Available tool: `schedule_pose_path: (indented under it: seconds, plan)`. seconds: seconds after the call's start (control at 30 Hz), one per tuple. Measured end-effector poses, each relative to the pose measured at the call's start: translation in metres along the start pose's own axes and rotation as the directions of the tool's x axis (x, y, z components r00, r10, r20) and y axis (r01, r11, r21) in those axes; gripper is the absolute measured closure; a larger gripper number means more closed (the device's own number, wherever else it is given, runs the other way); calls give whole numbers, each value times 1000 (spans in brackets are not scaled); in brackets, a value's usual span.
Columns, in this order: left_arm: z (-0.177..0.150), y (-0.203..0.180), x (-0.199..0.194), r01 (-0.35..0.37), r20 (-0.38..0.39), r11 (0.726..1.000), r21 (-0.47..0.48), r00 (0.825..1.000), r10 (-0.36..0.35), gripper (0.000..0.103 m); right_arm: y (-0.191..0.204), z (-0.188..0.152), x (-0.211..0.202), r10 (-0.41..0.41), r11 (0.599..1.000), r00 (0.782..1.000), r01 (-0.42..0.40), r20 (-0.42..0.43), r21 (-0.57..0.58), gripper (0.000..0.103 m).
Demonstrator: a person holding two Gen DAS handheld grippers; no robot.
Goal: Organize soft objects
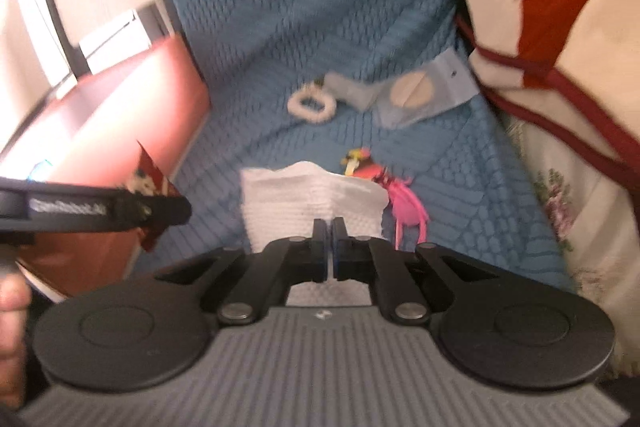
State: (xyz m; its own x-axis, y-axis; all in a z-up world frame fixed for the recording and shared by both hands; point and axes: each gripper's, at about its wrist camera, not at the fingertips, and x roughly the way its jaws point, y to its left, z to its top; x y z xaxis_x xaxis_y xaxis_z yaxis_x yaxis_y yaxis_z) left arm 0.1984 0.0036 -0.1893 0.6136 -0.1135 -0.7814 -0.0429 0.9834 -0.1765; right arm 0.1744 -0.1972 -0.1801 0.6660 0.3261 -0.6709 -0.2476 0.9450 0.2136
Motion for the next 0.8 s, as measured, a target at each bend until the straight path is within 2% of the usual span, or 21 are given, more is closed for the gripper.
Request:
schedule_pose_path:
  seconds: [0.17,0.5,0.8]
  plan:
    - [0,-1,-9,17,13,1000,1,1000,-17,66,-5,3,-25,13,1000,999,-15,51,28,97]
    - [-3,-9,-27,29,21,999,41,999,-30,66,-4,9,-44,31,996,997,-36,67,81,97]
    - [3,-4,-48,68,28,998,7,997,-68,66,-1,39,-69,72,988,990,-87,122,127,98]
